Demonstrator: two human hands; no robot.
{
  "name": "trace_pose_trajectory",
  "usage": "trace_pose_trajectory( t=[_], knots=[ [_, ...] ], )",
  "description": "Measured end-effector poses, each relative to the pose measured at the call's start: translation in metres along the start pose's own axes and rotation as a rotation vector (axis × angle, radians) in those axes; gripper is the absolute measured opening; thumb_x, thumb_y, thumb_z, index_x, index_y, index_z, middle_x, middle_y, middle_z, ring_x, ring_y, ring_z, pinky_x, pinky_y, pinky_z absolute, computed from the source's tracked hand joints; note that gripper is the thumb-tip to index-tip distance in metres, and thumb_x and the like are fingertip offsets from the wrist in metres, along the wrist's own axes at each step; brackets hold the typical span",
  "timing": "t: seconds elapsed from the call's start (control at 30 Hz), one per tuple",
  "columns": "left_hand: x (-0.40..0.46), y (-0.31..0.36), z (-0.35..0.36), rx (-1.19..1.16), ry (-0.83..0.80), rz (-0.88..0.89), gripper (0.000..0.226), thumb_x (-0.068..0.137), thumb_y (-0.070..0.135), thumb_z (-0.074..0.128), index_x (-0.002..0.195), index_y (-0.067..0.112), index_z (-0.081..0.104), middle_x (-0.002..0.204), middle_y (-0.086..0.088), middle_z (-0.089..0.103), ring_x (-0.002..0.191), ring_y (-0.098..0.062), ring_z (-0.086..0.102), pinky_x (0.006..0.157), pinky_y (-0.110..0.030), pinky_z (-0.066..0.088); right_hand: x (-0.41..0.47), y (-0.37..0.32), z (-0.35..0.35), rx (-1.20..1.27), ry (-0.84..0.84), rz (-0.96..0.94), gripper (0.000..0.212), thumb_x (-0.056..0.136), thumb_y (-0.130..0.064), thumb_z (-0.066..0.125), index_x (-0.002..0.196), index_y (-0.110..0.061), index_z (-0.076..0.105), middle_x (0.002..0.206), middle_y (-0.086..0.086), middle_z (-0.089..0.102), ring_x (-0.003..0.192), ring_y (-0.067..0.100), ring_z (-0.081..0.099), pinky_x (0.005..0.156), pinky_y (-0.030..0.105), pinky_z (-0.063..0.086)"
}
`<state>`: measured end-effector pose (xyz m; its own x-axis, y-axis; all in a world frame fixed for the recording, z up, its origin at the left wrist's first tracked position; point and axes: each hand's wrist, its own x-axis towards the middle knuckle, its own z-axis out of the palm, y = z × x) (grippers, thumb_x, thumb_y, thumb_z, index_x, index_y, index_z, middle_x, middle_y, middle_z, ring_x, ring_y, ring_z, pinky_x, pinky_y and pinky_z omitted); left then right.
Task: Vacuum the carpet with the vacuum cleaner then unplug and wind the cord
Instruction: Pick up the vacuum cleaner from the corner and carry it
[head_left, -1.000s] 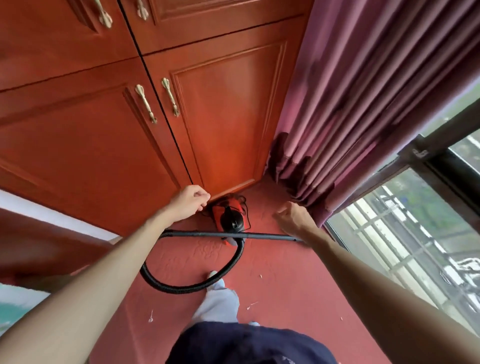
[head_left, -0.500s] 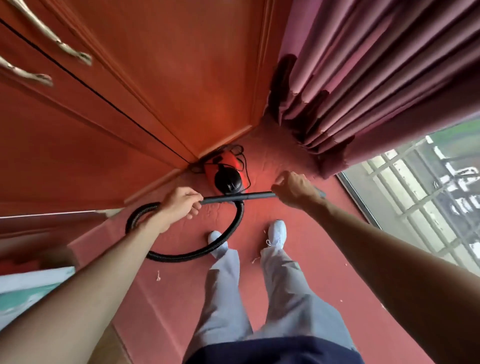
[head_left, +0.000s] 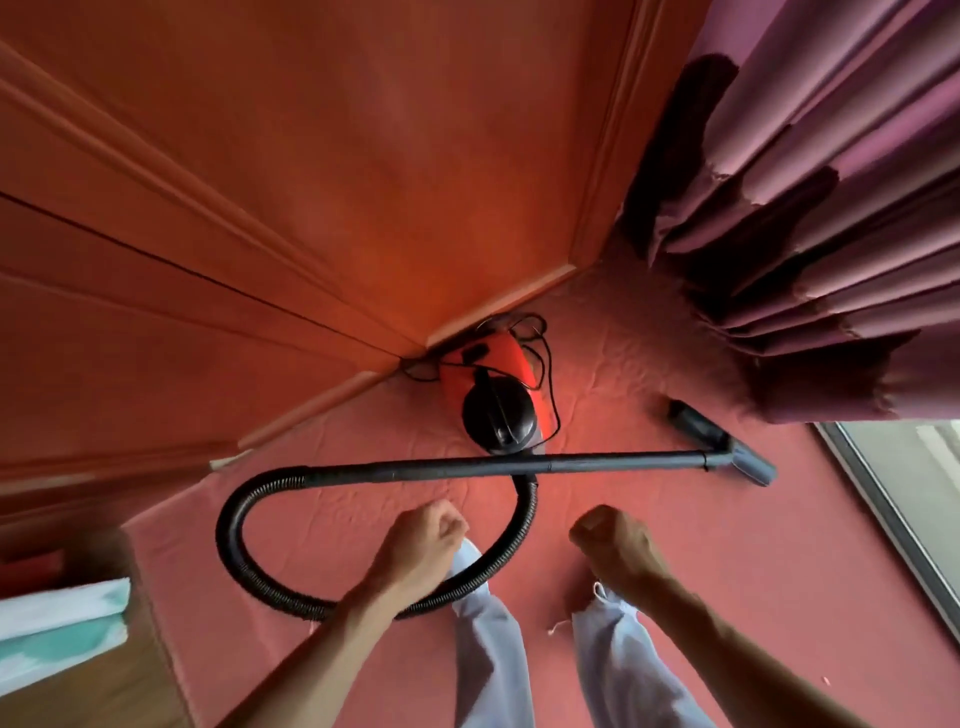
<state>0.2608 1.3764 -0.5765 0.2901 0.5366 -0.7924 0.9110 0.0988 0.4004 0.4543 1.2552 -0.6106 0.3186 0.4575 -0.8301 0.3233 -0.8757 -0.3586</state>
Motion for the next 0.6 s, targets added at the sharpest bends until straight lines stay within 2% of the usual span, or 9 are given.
trace_pose_trajectory(
  t=[0.1, 0.17, 0.23, 0.27, 0.37, 0.4, 0.47, 0.53, 0.6],
  knots=[
    [0.021, -0.021, 0.031, 0.03, -0.029, 0.024, 0.016, 0.089, 0.018, 0.052, 0.077, 0.026, 0.059, 0.071, 0.009, 0.064, 0.066, -0.005, 0.059, 0.071, -0.027, 0.052, 0.022, 0.022, 0.033, -0.012, -0.026, 0.061, 0.036, 0.084, -0.018, 0.058, 0.053, -0.014, 0.041, 0.055, 0.002, 0.046, 0.067, 0.03, 0.05, 0.063, 0.031, 0.041],
    [0.037, -0.03, 0.043, 0.038, 0.003, 0.087, 0.015, 0.089, 0.016, 0.053, 0.08, 0.025, 0.06, 0.074, 0.011, 0.064, 0.071, -0.001, 0.059, 0.073, -0.024, 0.05, 0.042, 0.026, 0.045, 0.055, -0.029, 0.105, 0.027, 0.082, -0.02, 0.059, 0.057, -0.017, 0.052, 0.057, 0.003, 0.056, 0.069, 0.031, 0.058, 0.067, 0.029, 0.048],
    [0.059, -0.034, 0.046, 0.01, 0.096, 0.16, 0.012, 0.089, 0.015, 0.055, 0.084, 0.023, 0.063, 0.079, 0.014, 0.064, 0.075, 0.003, 0.058, 0.07, -0.014, 0.045, 0.069, 0.025, 0.054, 0.131, 0.002, 0.127, 0.011, 0.082, -0.022, 0.059, 0.08, -0.016, 0.068, 0.071, 0.01, 0.07, 0.081, 0.035, 0.068, 0.076, 0.035, 0.055],
    [0.073, -0.033, 0.044, 0.003, 0.153, 0.19, 0.012, 0.088, 0.012, 0.056, 0.085, 0.022, 0.063, 0.079, 0.014, 0.063, 0.074, 0.004, 0.057, 0.068, -0.01, 0.041, 0.083, 0.022, 0.056, 0.174, 0.045, 0.108, 0.017, 0.083, -0.022, 0.059, 0.091, -0.012, 0.069, 0.077, 0.014, 0.072, 0.085, 0.037, 0.068, 0.076, 0.039, 0.056],
    [0.119, -0.024, 0.037, 0.01, 0.31, 0.29, 0.018, 0.084, 0.006, 0.056, 0.093, 0.02, 0.064, 0.088, 0.012, 0.063, 0.074, 0.0, 0.056, 0.072, -0.017, 0.042, 0.129, 0.006, 0.056, 0.252, 0.231, -0.007, 0.023, 0.084, -0.022, 0.056, 0.103, -0.012, 0.066, 0.09, 0.012, 0.074, 0.091, 0.032, 0.069, 0.078, 0.036, 0.053],
    [0.132, -0.02, 0.034, 0.01, 0.323, 0.324, 0.023, 0.083, 0.007, 0.055, 0.1, 0.02, 0.065, 0.095, 0.011, 0.064, 0.079, -0.002, 0.058, 0.077, -0.021, 0.045, 0.145, -0.001, 0.054, 0.257, 0.278, -0.038, 0.025, 0.085, -0.021, 0.056, 0.107, -0.011, 0.065, 0.098, 0.01, 0.074, 0.095, 0.03, 0.067, 0.079, 0.032, 0.051],
    [0.156, -0.014, 0.034, 0.048, 0.281, 0.41, 0.036, 0.084, 0.012, 0.053, 0.118, 0.021, 0.061, 0.118, 0.012, 0.059, 0.102, -0.005, 0.058, 0.092, -0.024, 0.044, 0.184, -0.013, 0.049, 0.275, 0.324, -0.071, 0.032, 0.088, -0.021, 0.059, 0.118, -0.009, 0.062, 0.114, 0.008, 0.07, 0.106, 0.028, 0.063, 0.084, 0.029, 0.045],
    [0.179, -0.014, 0.039, 0.139, 0.208, 0.48, 0.048, 0.086, 0.012, 0.053, 0.133, 0.02, 0.054, 0.14, 0.012, 0.047, 0.125, -0.003, 0.046, 0.105, -0.017, 0.032, 0.224, -0.022, 0.046, 0.328, 0.333, -0.016, 0.048, 0.089, -0.032, 0.06, 0.13, -0.008, 0.055, 0.126, 0.01, 0.064, 0.116, 0.028, 0.058, 0.089, 0.028, 0.042],
    [0.201, -0.017, 0.046, 0.238, 0.159, 0.532, 0.052, 0.089, 0.01, 0.052, 0.141, 0.017, 0.046, 0.151, 0.008, 0.037, 0.137, -0.004, 0.033, 0.11, -0.009, 0.017, 0.261, -0.026, 0.049, 0.418, 0.303, 0.094, 0.066, 0.088, -0.045, 0.06, 0.14, -0.007, 0.045, 0.136, 0.015, 0.057, 0.124, 0.03, 0.053, 0.095, 0.03, 0.041]
  ],
)
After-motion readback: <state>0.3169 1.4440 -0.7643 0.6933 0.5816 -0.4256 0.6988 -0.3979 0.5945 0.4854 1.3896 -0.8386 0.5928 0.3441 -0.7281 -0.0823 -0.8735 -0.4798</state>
